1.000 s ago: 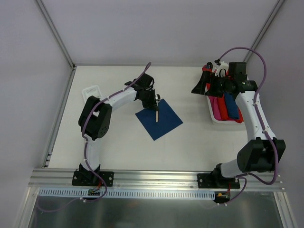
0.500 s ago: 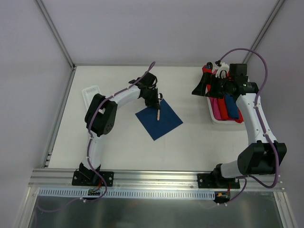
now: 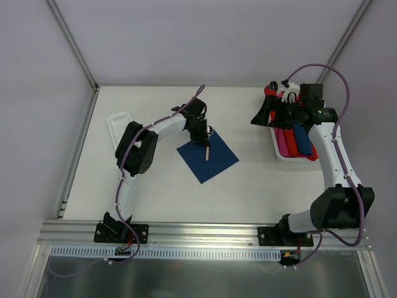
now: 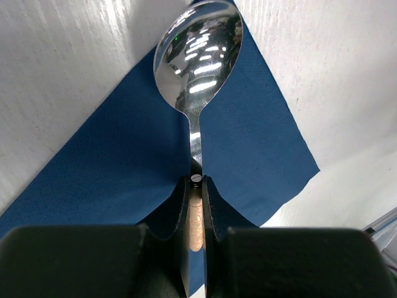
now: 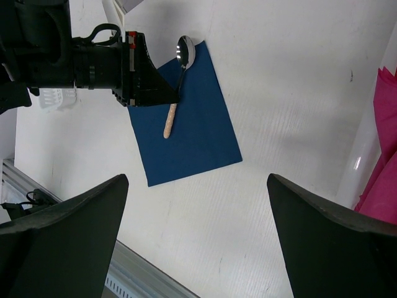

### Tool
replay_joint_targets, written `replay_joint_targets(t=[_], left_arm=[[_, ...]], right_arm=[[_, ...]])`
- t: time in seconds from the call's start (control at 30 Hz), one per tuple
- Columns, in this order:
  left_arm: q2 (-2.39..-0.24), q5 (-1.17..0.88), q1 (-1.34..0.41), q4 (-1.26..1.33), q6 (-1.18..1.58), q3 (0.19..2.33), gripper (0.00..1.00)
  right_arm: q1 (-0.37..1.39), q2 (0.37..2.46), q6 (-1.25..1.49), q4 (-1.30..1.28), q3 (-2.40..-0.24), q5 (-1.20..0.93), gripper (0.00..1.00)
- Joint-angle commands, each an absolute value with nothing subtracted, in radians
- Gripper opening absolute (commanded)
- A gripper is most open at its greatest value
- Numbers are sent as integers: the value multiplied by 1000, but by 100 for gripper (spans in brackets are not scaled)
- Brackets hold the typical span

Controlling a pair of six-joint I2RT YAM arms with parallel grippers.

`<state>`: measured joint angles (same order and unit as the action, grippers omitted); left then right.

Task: Place the utensils on the paper napkin and roll it up

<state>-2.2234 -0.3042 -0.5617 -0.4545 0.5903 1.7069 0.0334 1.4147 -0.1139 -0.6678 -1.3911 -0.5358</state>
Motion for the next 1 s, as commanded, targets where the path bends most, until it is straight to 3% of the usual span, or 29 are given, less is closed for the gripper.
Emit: replay_joint_targets(t=[0.0, 0.27, 0.87, 0.97], left_arm=[[-2224, -314, -574, -463, 597, 1746, 1], [-2235, -307, -578, -468, 610, 1770, 8], [-2281, -328, -577, -497, 626, 1802, 9], [-2289, -331, -577, -499, 632, 1802, 15]], right_arm=[[23, 1376, -129, -667, -1385, -546, 99], [25, 1384, -124, -664, -1384, -543, 99], [23, 1399, -121, -663, -1388, -537, 99], [25, 1401, -121, -663, -1387, -538, 99]])
